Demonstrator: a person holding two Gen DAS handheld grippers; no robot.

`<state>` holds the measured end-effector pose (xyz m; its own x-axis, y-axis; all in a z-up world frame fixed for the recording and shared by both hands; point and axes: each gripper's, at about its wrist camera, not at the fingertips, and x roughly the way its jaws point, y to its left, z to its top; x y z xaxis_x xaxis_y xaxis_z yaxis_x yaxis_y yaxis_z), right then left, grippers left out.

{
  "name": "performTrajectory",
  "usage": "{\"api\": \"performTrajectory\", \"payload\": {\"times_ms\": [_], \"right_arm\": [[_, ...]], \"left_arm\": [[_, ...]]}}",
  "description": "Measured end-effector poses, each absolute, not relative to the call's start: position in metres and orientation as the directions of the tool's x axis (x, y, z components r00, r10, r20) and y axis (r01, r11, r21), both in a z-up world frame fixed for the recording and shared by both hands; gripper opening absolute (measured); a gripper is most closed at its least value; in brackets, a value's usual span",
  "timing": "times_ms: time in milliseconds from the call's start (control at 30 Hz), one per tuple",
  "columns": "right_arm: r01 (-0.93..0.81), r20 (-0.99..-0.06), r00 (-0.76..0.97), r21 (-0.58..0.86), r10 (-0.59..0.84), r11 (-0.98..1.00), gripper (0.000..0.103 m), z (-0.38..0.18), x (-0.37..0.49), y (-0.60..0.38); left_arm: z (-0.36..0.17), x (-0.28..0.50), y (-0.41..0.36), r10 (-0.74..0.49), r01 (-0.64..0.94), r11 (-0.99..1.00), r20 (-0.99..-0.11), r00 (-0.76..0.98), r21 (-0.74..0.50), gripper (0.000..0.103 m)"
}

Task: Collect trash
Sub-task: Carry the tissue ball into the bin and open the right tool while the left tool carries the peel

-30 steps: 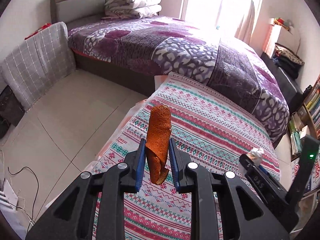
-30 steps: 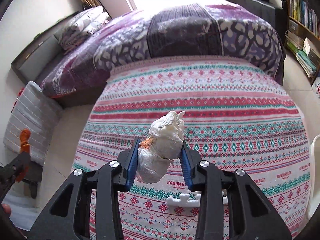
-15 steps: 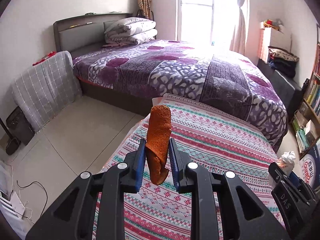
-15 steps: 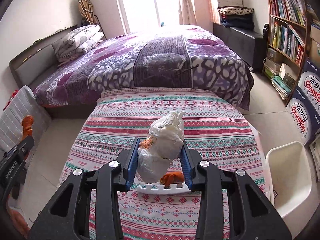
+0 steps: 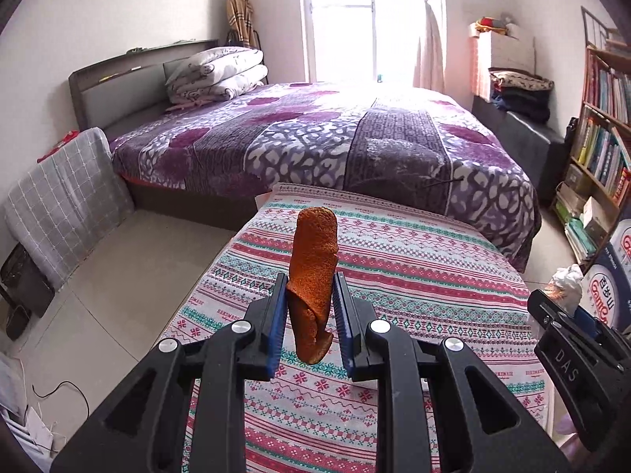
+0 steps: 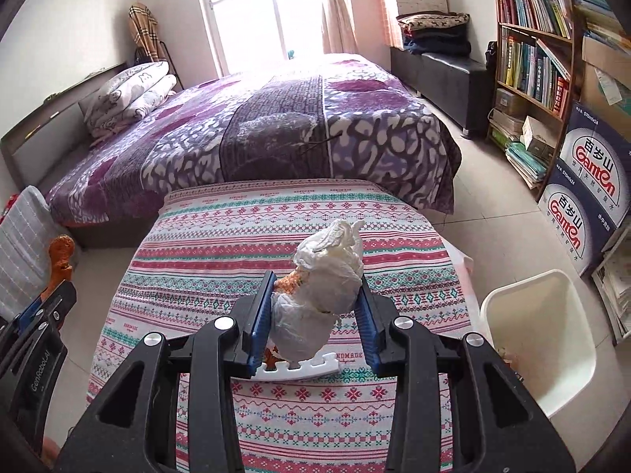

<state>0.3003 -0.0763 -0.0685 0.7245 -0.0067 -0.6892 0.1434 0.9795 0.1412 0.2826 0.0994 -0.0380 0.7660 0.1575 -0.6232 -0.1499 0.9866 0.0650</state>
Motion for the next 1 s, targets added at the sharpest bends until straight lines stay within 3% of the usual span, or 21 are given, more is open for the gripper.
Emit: {"api": "performTrajectory", "payload": {"times_ms": [1000], "right_arm": [[0.354, -0.731, 0.665, 0.128, -0.153, 0.926, 0.037, -0.072, 0.277, -0.201]], "left_arm": [[-0.046, 0.283, -0.013, 0.022, 0.025, 0.998, -0.628, 0.778, 0.066, 0.023]]}}
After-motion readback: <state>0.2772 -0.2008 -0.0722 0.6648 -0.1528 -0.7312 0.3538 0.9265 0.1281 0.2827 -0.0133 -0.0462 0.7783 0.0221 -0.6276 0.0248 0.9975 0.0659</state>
